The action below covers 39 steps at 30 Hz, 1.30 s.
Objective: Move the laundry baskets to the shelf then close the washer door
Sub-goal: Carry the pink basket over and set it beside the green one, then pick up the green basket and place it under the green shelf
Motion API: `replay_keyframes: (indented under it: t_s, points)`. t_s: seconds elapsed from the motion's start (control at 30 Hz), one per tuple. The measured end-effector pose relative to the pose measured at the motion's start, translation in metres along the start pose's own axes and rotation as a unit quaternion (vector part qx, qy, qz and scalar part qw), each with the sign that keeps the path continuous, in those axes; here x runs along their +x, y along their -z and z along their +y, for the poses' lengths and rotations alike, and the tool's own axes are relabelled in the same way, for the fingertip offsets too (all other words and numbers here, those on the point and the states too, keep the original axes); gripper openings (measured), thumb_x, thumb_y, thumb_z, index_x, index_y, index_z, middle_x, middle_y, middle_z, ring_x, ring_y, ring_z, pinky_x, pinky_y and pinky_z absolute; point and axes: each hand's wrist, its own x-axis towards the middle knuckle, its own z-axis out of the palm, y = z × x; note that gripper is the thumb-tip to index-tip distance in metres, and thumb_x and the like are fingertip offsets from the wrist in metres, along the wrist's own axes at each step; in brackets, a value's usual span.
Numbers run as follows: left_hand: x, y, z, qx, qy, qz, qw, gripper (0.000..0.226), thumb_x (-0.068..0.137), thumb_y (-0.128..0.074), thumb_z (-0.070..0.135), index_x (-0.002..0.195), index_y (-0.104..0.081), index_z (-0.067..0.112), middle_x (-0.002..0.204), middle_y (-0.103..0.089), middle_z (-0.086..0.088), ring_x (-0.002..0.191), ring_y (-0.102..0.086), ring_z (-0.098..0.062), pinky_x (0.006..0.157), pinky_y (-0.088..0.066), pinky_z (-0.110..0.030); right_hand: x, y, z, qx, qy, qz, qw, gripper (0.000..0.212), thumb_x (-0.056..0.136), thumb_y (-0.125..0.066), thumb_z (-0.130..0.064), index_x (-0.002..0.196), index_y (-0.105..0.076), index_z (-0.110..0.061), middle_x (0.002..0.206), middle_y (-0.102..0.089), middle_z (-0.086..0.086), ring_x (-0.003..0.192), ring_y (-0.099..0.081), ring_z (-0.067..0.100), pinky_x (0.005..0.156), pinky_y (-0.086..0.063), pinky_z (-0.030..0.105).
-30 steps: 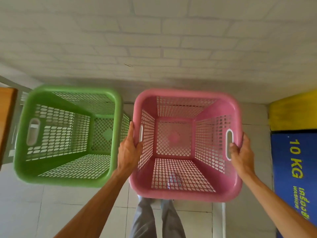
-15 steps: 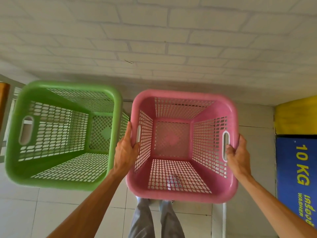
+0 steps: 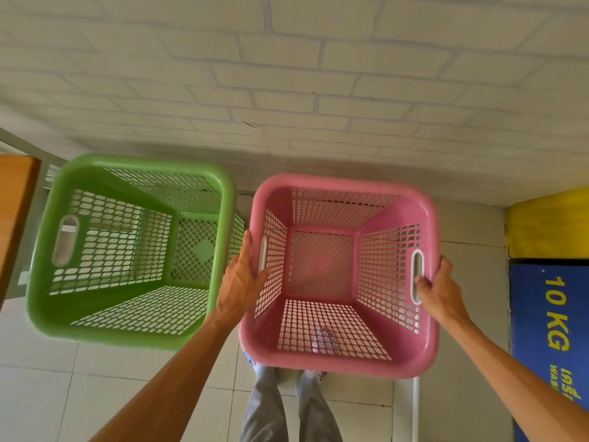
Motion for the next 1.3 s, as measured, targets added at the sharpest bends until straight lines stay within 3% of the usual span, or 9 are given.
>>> replay_keyframes:
  t_s: [0.27,0.37,0.5,0.63,0.73,0.8,0.9,1.2,1.3]
  points:
    - [-0.045,0.054,0.048,0.056,0.017,-0.034,0.998,0.096,0.09,-0.066,0.04,0.159,-0.001,0.027,0.149,-0.039,-0.022,0.112,-0.061,-0.036,0.089,-0.055,-0.054,-0.043,0.052,-0.027,-0.024,-0.012,-0.02,0.999,0.076,0.096,-0.062,-0.026,0.154,-0.015,-0.011,0.116,-0.066,0.02,0.055,-0.06,0.007,0.04,-0.043,0.017]
    - [-0.072,0.084,0.071,0.062,0.031,-0.033,0.997,0.097,0.089,-0.066,0.045,0.159,-0.001,0.029,0.146,-0.041,-0.017,0.118,-0.056,-0.036,0.088,-0.055,-0.055,-0.073,0.079,-0.049,-0.045,0.006,-0.024,0.999,0.072,0.097,-0.06,-0.029,0.153,-0.021,-0.007,0.13,-0.059,0.021,0.057,-0.05,0.002,0.043,-0.035,0.012]
    - [-0.121,0.133,0.105,0.043,0.022,-0.03,0.998,0.093,0.088,-0.066,0.047,0.159,-0.007,0.031,0.141,-0.046,-0.017,0.115,-0.056,-0.032,0.089,-0.054,-0.051,-0.124,0.111,-0.085,-0.065,0.035,-0.026,0.997,0.066,0.097,-0.061,-0.03,0.149,-0.029,-0.006,0.136,-0.056,0.021,0.091,-0.07,0.028,0.054,-0.046,0.019]
    - [-0.178,0.192,0.127,0.041,0.017,-0.01,0.999,0.092,0.09,-0.067,0.042,0.159,-0.009,0.026,0.148,-0.041,-0.021,0.125,-0.051,-0.036,0.097,-0.047,-0.052,-0.178,0.133,-0.118,-0.078,0.078,-0.033,0.993,0.055,0.094,-0.062,-0.028,0.143,-0.041,-0.013,0.119,-0.066,0.012,0.065,-0.064,0.007,0.042,-0.048,0.017]
    - [-0.215,0.242,0.126,0.061,0.022,0.02,0.998,0.091,0.091,-0.067,0.041,0.159,-0.009,0.027,0.147,-0.042,-0.021,0.127,-0.051,-0.035,0.098,-0.048,-0.052,-0.208,0.136,-0.129,-0.098,0.12,-0.058,0.986,0.071,0.088,-0.059,-0.046,0.149,-0.03,-0.022,0.128,-0.063,0.015,0.092,-0.072,0.027,0.071,-0.063,0.041]
    - [-0.239,0.272,0.12,0.078,0.016,0.036,0.996,0.088,0.091,-0.066,0.041,0.159,-0.01,0.028,0.145,-0.043,-0.019,0.124,-0.052,-0.033,0.096,-0.05,-0.05,-0.248,0.14,-0.155,-0.115,0.134,-0.058,0.983,0.077,0.093,-0.06,-0.04,0.155,-0.021,-0.016,0.144,-0.05,0.018,0.119,-0.062,0.036,0.095,-0.054,0.045]
    - [-0.272,0.309,0.106,0.091,0.005,0.062,0.994,0.086,0.093,-0.063,0.043,0.159,-0.011,0.026,0.144,-0.044,-0.019,0.124,-0.052,-0.035,0.095,-0.05,-0.051,-0.308,0.137,-0.193,-0.146,0.172,-0.065,0.972,0.08,0.096,-0.058,-0.036,0.158,-0.012,-0.012,0.161,-0.026,0.013,0.142,-0.039,0.032,0.113,-0.036,0.043]
    - [-0.326,0.381,0.02,0.151,-0.038,0.08,0.985,0.088,0.089,-0.049,0.067,0.158,-0.011,0.029,0.151,-0.043,-0.014,0.139,-0.04,-0.036,0.109,-0.036,-0.057,-0.404,0.064,-0.261,-0.23,0.231,-0.065,0.943,0.076,0.098,-0.044,-0.054,0.157,-0.019,-0.014,0.155,-0.035,0.016,0.142,-0.035,0.033,0.11,-0.038,0.054]
    - [-0.339,0.405,-0.015,0.171,-0.043,0.074,0.981,0.09,0.089,-0.046,0.07,0.159,-0.011,0.025,0.154,-0.04,-0.011,0.142,-0.035,-0.034,0.112,-0.033,-0.057,-0.432,0.031,-0.278,-0.244,0.231,-0.074,0.939,0.078,0.096,-0.035,-0.062,0.157,-0.018,-0.016,0.159,-0.029,0.014,0.148,-0.023,0.036,0.114,-0.028,0.059]
